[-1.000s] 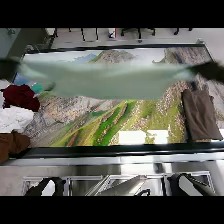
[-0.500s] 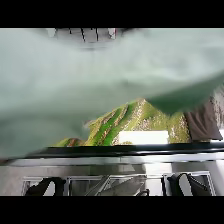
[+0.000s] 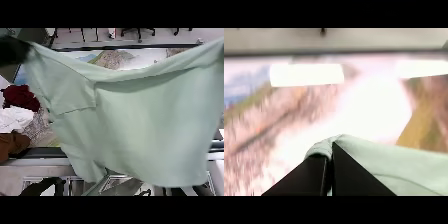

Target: Fold the shirts.

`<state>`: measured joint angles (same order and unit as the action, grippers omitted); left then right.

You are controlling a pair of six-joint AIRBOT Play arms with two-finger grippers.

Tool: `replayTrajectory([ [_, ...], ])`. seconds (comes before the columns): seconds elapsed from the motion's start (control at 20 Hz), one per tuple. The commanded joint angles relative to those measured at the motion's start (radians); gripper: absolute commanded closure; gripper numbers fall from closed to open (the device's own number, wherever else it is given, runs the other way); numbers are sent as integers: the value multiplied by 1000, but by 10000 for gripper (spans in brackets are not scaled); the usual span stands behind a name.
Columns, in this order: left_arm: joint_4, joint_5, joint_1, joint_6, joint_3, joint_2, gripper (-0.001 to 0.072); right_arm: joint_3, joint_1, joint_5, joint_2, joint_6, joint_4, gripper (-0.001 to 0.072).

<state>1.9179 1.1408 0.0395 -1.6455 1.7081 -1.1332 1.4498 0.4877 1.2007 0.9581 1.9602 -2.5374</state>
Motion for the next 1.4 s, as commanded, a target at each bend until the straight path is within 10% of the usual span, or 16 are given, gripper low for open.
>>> replayTrajectory([
  [0.0, -23, -34, -31, 2, -164, -212, 696, -352, -100, -196, 128, 53, 102, 693],
  [0.3, -5, -140, -32, -5, -99, -626, 695, -343, -113, -375, 616, 123, -60, 693],
  [0.65, -7, 45, -34, 85, 372, -906, 695, -27, -113, -307, 823, 55, -55, 693],
  [1.35, -120, 167, -82, 145, 10, -688, 696, -23, -149, -110, 824, -46, 367, 693],
])
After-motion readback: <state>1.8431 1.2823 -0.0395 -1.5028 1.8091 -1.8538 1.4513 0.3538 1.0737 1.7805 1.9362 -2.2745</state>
